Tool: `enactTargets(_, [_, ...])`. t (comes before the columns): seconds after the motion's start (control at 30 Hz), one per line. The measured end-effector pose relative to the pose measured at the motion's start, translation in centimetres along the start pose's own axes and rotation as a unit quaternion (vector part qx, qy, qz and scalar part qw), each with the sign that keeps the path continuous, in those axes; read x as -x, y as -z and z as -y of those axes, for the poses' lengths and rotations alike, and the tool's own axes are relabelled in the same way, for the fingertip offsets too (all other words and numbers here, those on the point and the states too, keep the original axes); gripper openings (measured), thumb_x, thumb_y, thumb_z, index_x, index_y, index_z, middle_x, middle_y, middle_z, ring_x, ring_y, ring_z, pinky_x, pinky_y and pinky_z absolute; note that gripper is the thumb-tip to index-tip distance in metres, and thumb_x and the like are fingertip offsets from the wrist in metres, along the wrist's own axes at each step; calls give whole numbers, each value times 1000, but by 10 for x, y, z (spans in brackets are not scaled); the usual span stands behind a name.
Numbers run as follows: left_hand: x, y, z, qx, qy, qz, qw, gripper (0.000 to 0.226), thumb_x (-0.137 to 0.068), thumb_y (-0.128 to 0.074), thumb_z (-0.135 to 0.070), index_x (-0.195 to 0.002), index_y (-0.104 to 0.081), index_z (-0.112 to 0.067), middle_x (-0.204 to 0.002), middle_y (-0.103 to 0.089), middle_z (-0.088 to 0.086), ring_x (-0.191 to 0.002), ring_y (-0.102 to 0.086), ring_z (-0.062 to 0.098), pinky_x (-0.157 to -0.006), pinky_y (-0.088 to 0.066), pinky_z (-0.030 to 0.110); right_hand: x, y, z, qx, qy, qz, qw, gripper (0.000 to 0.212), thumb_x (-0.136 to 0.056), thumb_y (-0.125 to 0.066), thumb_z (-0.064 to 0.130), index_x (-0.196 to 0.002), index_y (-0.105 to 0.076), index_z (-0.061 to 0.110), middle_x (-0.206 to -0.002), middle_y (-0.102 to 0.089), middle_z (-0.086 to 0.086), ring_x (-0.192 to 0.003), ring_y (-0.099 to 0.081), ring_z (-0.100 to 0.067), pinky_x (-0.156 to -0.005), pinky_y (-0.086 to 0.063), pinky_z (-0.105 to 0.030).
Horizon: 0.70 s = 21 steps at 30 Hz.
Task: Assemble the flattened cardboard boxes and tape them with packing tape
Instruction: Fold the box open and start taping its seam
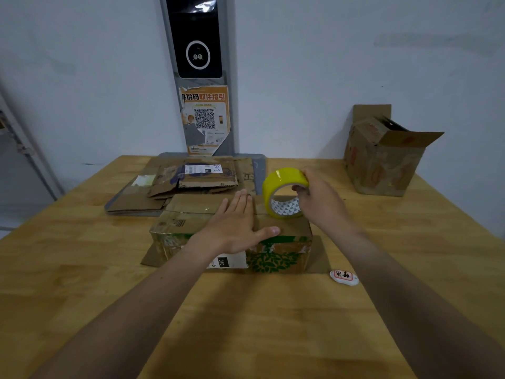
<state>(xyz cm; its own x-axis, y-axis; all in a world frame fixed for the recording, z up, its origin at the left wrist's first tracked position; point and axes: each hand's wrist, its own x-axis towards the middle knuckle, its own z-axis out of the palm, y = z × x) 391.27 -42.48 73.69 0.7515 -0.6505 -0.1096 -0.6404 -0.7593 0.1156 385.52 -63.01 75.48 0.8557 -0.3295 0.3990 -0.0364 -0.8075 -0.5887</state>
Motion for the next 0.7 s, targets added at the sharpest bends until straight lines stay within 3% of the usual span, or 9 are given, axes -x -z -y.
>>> enactTargets(0.13, [0, -1, 2, 1, 0, -3, 1000, 130, -69, -7, -96, -161, 13, -7, -168, 25, 10, -154, 24, 18, -126, 10, 43, 1, 26, -11, 60, 24, -28, 997, 38, -93, -51, 2, -124, -53, 24, -101, -61, -4, -96, -59, -38, -65, -43, -41])
enactTargets(0.23, [-2, -3, 2, -3, 1, -4, 1000, 131, -68, -5, -97, -160, 14, -6, -167, 26, 10, -154, 24, 19, -127, 10, 44, 6, 46, -32, 125, 16, -48, 991, 57, -88, -54, -3, -134, -52, 30, -127, -62, -6, -109, -58, -40, -75, -48, -46])
enactTargets(0.3, [-2, -4, 2, -5, 3, -4, 1000, 134, -65, -3, -99, -160, 15, -7, -167, 27, 9, -154, 25, 19, -127, 10, 44, 15, 45, -42, 90, 20, -57, 994, 63, -83, -55, -7, -134, -53, 29, -130, -61, -6, -113, -56, -38, -76, -47, -44])
enactTargets(0.43, [-3, -5, 3, -5, 1, -7, 1000, 134, -64, -2, -99, -161, 15, -8, -167, 27, 9, -154, 25, 18, -126, 11, 43, 18, 39, -44, 60, 21, -82, 995, 67, -80, -55, -12, -134, -55, 27, -131, -60, -4, -115, -56, -36, -80, -51, -46])
enactTargets(0.7, [-1, -3, 1, -2, 6, -1, 1000, 129, -69, -6, -96, -161, 16, -8, -166, 28, 8, -153, 27, 18, -127, 11, 43, 24, 38, -47, 188, 20, -73, 979, 68, -83, -54, -7, -139, -49, 34, -123, -53, -4, -103, -57, -41, -64, -47, -42])
